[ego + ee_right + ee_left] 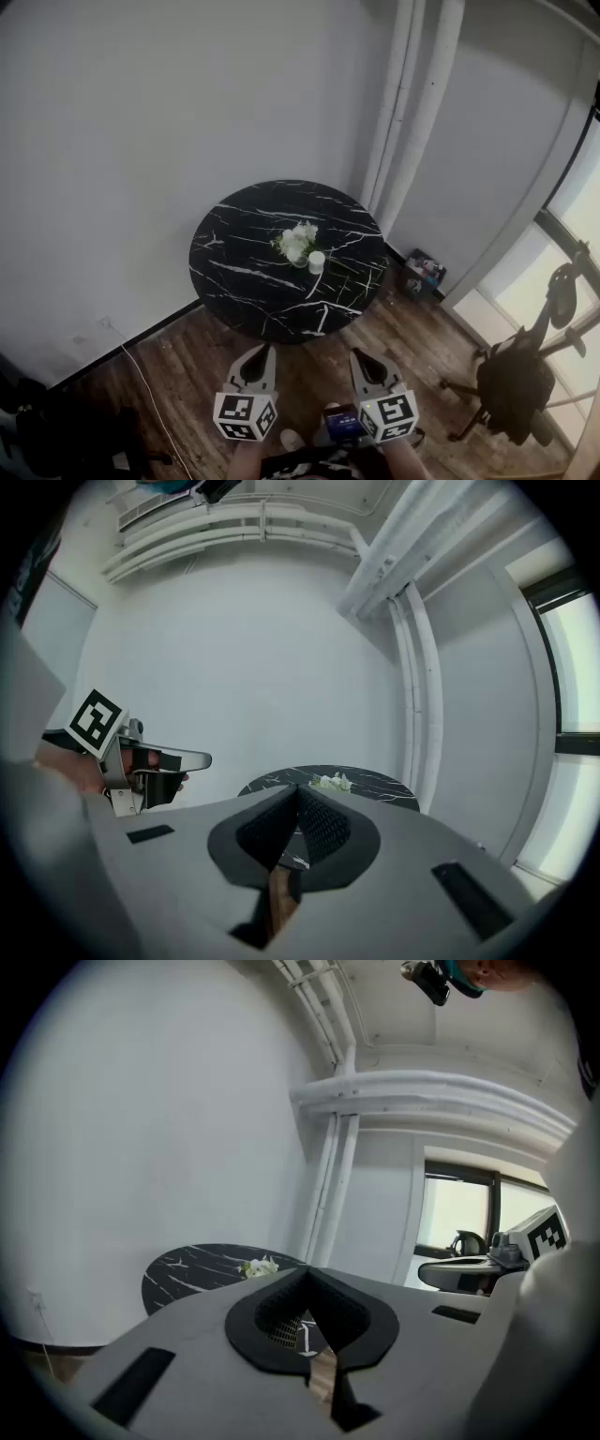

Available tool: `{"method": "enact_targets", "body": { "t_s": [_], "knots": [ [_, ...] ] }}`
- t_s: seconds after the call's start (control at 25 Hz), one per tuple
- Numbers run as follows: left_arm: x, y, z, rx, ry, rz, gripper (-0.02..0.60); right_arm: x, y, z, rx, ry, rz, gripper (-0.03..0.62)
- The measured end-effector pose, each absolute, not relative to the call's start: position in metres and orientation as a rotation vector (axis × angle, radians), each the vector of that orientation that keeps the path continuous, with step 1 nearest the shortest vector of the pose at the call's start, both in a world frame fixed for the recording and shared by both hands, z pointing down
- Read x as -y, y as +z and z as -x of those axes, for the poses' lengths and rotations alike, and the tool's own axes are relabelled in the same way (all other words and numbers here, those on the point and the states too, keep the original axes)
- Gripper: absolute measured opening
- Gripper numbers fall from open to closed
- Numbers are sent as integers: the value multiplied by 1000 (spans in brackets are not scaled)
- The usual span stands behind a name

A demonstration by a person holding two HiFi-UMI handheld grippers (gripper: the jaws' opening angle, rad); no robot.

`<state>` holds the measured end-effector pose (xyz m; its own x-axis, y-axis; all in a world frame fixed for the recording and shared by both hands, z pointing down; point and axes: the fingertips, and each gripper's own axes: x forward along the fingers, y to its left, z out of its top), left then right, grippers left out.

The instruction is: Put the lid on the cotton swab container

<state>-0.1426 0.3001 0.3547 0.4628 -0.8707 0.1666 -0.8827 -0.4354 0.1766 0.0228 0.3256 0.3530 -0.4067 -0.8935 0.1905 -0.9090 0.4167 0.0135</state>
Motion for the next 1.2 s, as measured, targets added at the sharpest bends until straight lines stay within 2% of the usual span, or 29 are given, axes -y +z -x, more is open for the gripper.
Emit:
{"method": "enact_targets", "body": {
  "t_s": [0.72, 1.2],
  "knots": [
    [-309, 352, 154, 1533, 72, -2468, 14, -331, 352, -16, 2493, 150, -1625, 18],
    [-276, 354, 134, 1414, 33, -2500, 14, -316, 342, -24, 2471, 154, -1681, 18]
  ]
}}
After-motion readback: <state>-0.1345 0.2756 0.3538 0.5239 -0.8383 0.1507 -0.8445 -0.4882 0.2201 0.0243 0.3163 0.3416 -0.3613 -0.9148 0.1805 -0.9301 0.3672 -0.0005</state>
